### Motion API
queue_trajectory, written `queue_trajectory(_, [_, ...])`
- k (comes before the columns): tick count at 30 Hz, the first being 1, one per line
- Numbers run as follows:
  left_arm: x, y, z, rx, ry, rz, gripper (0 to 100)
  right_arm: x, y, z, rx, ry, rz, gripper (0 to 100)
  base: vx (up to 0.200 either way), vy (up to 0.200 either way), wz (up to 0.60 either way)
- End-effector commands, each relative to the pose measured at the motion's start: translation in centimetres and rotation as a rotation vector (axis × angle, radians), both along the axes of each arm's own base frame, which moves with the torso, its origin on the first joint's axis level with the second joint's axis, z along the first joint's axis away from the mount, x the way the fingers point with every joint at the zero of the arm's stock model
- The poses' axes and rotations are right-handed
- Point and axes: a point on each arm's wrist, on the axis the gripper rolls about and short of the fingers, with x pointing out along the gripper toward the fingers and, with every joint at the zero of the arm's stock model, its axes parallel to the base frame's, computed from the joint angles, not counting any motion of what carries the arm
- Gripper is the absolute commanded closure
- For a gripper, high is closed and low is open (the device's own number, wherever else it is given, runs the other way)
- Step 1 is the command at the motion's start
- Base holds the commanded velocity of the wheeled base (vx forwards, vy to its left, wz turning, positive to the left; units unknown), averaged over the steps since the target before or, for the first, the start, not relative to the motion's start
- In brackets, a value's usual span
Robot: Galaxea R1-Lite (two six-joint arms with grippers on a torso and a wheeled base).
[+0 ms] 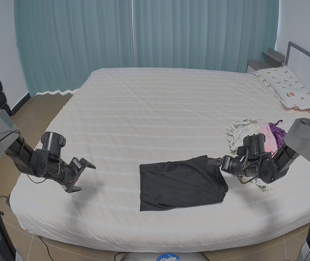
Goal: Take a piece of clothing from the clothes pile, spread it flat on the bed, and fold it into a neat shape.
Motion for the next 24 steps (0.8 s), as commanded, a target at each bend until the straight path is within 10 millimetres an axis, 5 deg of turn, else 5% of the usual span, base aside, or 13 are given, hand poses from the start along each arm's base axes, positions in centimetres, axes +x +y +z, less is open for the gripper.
queue_trajectory(1, [0.0, 0.0, 0.0, 0.001, 0.001, 0.001, 0, 2.9, 1.6, -4.5, -0.023, 0.029, -0.048, 0, 0.0, 0.0, 0.0])
queue_trajectory(9, [-0.1, 0.0, 0.1, -0.002, 0.002, 0.005, 0, 5.0, 2.1, -4.9, -0.029, -0.019, -0.075, 0, 0.0, 0.0, 0.0])
queue_trajectory(10, [-0.1, 0.0, 0.1, -0.002, 0.002, 0.005, 0, 5.1, 2.1, -5.1, -0.028, -0.017, -0.078, 100, 0.0, 0.0, 0.0])
queue_trajectory(24, [-0.1, 0.0, 0.1, -0.001, 0.002, 0.006, 0, 6.4, 0.9, -3.9, 0.054, -0.04, -0.19, 100, 0.0, 0.0, 0.0])
